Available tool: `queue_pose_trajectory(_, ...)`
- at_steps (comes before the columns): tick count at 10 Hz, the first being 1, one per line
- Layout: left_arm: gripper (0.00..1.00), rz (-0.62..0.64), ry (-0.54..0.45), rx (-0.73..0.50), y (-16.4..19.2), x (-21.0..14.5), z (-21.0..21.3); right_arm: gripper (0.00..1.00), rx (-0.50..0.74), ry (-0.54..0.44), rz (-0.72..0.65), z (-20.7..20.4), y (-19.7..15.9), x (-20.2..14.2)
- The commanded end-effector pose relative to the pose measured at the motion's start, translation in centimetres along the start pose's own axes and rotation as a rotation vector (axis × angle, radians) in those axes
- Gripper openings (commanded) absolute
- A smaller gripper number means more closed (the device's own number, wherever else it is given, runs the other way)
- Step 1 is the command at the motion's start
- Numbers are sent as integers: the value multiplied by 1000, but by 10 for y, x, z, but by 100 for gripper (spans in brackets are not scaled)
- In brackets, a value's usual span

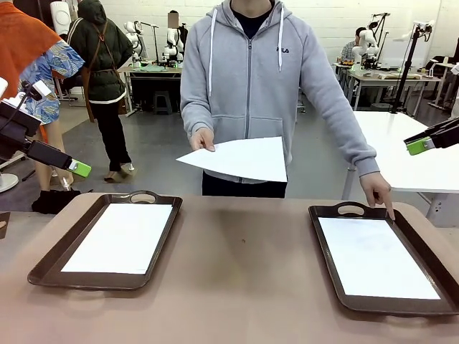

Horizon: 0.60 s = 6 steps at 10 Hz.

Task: Sort the A4 documents.
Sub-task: Receive the A4 Paper.

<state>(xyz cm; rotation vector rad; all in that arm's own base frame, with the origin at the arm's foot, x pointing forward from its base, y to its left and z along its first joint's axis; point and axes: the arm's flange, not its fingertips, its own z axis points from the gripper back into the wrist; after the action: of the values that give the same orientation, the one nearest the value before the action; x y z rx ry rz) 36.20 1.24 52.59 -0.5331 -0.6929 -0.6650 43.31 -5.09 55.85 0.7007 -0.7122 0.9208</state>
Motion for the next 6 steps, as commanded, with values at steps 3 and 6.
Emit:
queue_pose_trajectory(3, 100, -1, -5, -6, 0, 0, -1, 100, 14, 10, 0, -3, 0, 3)
queue_pose_trajectory(6, 100, -1, -5, -6, 0, 0, -1, 100, 67, 10, -21, -13, 1, 8)
